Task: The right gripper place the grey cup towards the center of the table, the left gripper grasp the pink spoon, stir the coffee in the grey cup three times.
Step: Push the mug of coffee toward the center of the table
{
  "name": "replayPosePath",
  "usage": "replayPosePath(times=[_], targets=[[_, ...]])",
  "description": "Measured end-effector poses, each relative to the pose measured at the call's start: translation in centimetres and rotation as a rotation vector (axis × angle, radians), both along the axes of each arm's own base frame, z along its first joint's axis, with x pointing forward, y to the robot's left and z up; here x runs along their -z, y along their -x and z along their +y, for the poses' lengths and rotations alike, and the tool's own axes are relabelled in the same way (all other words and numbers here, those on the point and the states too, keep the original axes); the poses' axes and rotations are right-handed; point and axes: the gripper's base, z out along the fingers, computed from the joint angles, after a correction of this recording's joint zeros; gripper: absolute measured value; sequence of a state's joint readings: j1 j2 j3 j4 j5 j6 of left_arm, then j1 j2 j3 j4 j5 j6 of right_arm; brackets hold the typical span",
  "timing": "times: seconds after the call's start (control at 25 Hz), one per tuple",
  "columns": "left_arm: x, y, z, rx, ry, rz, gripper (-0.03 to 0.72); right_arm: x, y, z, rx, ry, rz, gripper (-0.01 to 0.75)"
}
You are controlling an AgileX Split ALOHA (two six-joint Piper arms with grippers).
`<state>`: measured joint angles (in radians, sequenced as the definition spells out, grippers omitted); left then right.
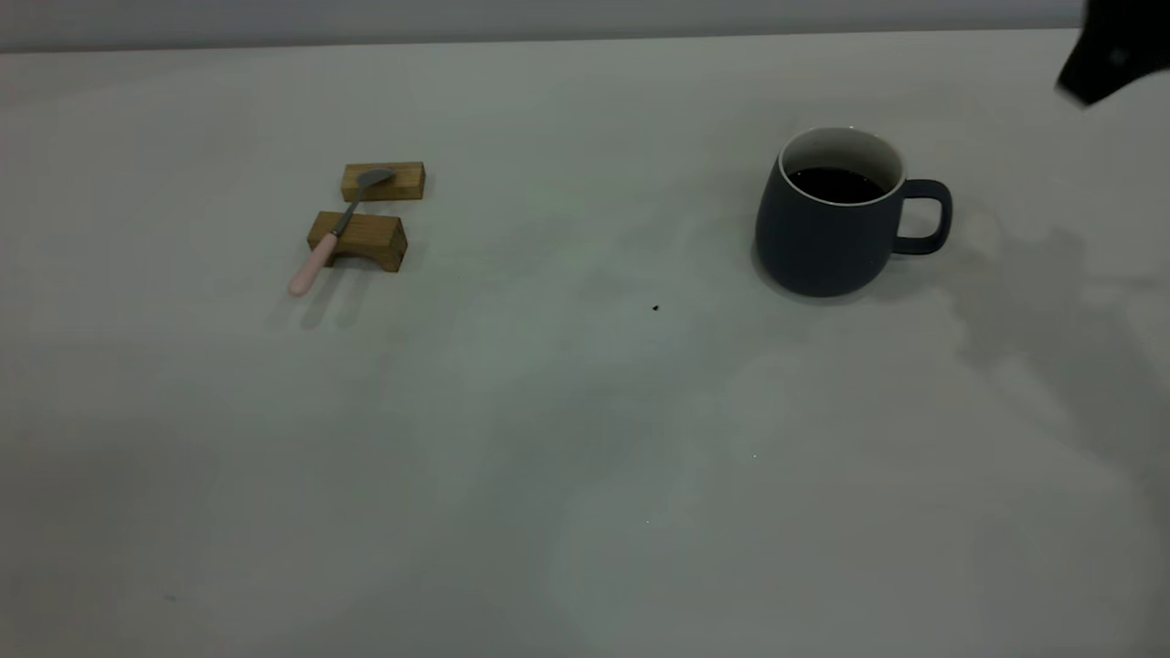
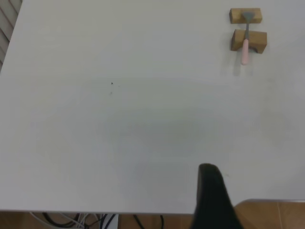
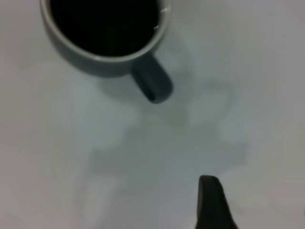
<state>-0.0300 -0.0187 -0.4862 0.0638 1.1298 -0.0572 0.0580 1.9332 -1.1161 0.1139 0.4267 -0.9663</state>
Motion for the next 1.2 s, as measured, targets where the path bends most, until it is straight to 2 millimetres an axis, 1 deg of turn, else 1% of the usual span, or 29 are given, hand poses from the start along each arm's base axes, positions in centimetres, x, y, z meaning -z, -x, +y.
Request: replayPosePath(times=[0.04, 0.16, 0.2, 0.28, 0.36, 0.48, 0.68, 0.92, 1.04, 1.2], targets=[[0.0, 0.0, 0.0, 0.0, 0.0, 0.0, 0.544, 0.5, -0.8, 0.1, -0.041, 0.012, 0.027, 0.491], [0.0, 0.0, 0.0, 0.0, 0.0, 0.0, 0.544, 3.1, -2.9, 0.5, -0.164, 0.026, 0.106, 0.491], [0.0, 0.0, 0.0, 0.0, 0.0, 0.0, 0.544, 3.5, -3.5, 0.7, -0.205, 0.027, 0.112, 0.491], [0.0, 0.0, 0.0, 0.0, 0.0, 0.0, 0.544, 4.8, -4.4, 1.0, -0.305, 0.026, 0.13, 0.491], [0.0, 0.0, 0.0, 0.0, 0.0, 0.0, 0.544, 5.6, -5.0, 1.3, -0.385, 0.024, 0.135, 0.491], [0.0, 0.0, 0.0, 0.0, 0.0, 0.0, 0.544, 6.6, -5.4, 1.5, -0.46, 0.027, 0.139, 0.491], [0.0, 0.0, 0.0, 0.0, 0.0, 0.0, 0.544, 8.5, -5.4, 1.6, -0.493, 0.005, 0.15, 0.491], [0.0, 0.0, 0.0, 0.0, 0.0, 0.0, 0.544, 9.7, -5.5, 2.2, -0.518, -0.051, 0.124, 0.491], [0.0, 0.0, 0.0, 0.0, 0.0, 0.0, 0.544, 10.6, -5.4, 2.7, -0.549, -0.065, 0.116, 0.491], [0.0, 0.0, 0.0, 0.0, 0.0, 0.0, 0.544, 10.9, -5.6, 4.0, -0.568, -0.074, 0.075, 0.491]])
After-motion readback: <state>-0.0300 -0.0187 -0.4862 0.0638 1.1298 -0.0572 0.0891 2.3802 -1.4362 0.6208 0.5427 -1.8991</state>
